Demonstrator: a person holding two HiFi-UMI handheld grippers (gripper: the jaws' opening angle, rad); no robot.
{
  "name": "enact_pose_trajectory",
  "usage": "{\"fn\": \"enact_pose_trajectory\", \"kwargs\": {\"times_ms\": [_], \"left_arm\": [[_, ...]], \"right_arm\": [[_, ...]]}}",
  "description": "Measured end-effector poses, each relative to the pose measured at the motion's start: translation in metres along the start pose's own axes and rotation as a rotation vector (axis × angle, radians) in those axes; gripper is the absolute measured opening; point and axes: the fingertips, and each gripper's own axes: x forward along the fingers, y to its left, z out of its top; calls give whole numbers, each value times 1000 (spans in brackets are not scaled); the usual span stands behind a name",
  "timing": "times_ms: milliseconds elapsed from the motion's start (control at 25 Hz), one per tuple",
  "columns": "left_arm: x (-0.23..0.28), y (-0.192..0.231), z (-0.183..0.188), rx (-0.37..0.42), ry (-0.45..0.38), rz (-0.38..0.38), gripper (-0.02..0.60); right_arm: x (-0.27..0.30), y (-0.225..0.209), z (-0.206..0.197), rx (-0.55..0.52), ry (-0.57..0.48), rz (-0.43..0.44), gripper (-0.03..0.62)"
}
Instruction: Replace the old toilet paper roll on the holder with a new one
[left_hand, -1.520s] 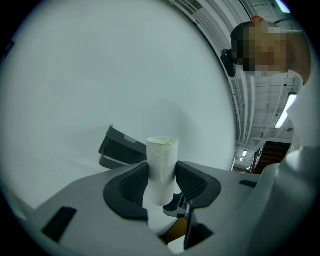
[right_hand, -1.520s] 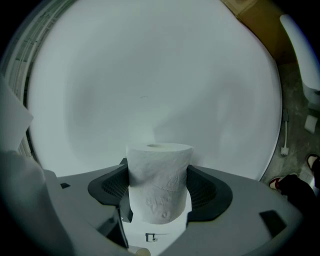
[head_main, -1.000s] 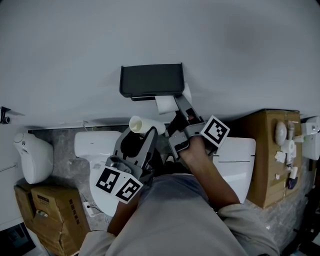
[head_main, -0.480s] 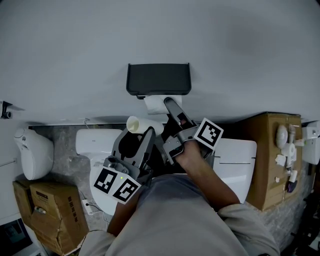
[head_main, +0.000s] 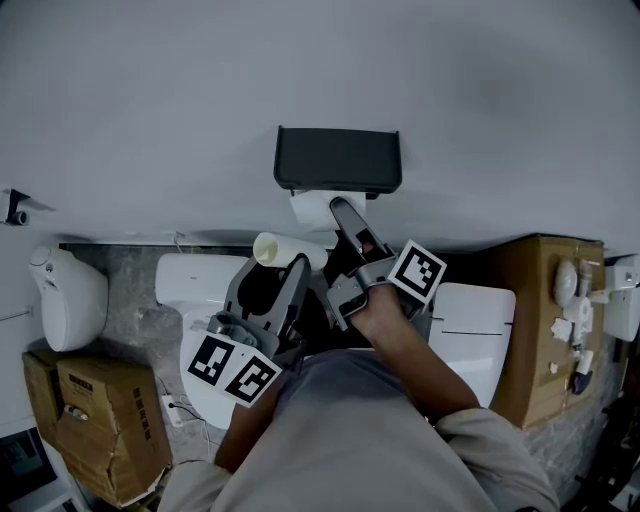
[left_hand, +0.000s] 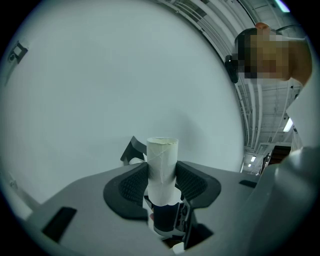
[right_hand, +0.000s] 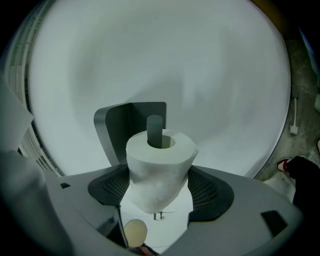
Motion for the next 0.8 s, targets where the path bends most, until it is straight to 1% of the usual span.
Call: {"fn": "enact_pose_trajectory", "kwargs": {"times_ms": [240,360,640,800], "left_arm": [[-1,6,0,-4,7,-1,169],[1,2,-2,-5,8,-10,169],[3,-2,-4,-7,12,-16,169],[5,-4,-3,-7,10,-21,169]], "right_arm": [[-11,4,-10,-14,52,13,360],[-21,3,-8,-19,59,10,360],[-45,2,-11,14,72,-4,360],[-57,6,-10,-18,77,-1,360]]}}
